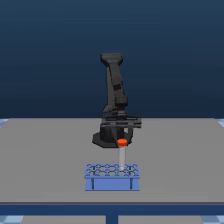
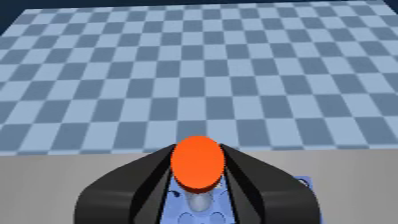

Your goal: Pick up the centrifuge tube on the rack

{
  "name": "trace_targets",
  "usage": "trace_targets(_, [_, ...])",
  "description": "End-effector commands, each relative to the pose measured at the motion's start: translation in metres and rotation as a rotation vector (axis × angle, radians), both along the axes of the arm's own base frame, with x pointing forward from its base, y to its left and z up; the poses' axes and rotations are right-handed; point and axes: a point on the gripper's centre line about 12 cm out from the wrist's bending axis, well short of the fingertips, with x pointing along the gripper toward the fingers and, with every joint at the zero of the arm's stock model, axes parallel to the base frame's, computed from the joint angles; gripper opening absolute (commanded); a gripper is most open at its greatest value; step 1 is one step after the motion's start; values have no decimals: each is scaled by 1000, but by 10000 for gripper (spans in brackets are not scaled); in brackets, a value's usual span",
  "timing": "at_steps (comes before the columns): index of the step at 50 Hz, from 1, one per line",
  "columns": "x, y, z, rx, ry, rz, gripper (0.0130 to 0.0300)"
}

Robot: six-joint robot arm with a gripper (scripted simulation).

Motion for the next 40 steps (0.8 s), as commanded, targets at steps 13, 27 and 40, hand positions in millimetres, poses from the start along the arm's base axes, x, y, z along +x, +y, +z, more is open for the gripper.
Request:
trace_targets(13, [0, 0, 11, -20, 0, 10, 130])
trace_targets(27, [0, 0, 21, -20, 0, 10, 130])
trace_targets(40, [0, 0, 27, -20, 0, 10, 130])
